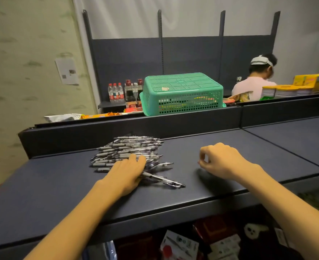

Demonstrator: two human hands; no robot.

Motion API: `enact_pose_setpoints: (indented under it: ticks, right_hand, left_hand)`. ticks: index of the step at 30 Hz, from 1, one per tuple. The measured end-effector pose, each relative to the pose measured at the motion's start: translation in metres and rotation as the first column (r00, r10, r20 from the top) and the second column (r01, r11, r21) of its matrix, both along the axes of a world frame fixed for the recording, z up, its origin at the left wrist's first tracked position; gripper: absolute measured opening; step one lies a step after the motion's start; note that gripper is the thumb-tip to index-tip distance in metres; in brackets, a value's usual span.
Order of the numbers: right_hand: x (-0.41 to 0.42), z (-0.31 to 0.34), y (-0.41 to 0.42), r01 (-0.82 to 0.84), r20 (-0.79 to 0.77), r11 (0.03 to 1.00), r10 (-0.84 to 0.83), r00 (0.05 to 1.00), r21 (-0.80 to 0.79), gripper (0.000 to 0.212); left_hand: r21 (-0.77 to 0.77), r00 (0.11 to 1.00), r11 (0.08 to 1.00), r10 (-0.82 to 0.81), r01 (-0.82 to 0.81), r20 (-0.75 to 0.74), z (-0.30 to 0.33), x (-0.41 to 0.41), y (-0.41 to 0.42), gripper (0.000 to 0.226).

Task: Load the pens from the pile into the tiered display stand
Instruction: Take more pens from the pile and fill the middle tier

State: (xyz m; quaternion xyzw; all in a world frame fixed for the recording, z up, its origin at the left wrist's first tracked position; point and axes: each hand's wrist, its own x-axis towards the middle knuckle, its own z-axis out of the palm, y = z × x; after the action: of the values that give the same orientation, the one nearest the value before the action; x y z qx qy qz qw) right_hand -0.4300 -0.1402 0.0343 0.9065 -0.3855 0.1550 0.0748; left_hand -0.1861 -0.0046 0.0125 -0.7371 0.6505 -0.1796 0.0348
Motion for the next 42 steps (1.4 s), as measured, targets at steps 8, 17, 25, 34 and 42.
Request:
enact_pose_setpoints:
  ticks: [8,17,25,34,42]
  right_hand:
    - [-0.051,-0.005,-0.031,-0.046,0.027,0.999,0.046,0.999,0.007,0.025]
    - [-0.157,0.006,-0.087,-0.046,0.044,0.999,0.045,0.998,0.012,0.024]
    - [-0.272,0.018,-0.139,0.055,0.080,0.997,-0.050,0.995,-0.056,0.028]
    - [-0.415,0.019,-0.214,0.212,0.115,0.977,-0.207,0.972,-0.033,0.029]
    - [-0.514,0.014,-0.311,0.290,0.097,0.957,-0.287,0.953,-0.014,0.029]
  left_hand:
    - [-0.127,0.999,0.992,0.020,-0.014,0.043,0.005,-0.039,-0.013,0.025]
    - [-0.204,0.954,0.934,0.300,-0.295,-0.005,0.020,-0.146,-0.059,0.042]
    - [-0.297,0.987,0.943,0.163,-0.153,0.009,0.031,-0.265,-0.145,0.048]
    - [-0.329,0.995,0.940,-0.101,0.095,0.000,0.035,-0.398,-0.277,0.031]
    - [-0.396,0.974,0.897,-0.225,0.195,-0.029,0.028,-0.500,-0.401,0.027]
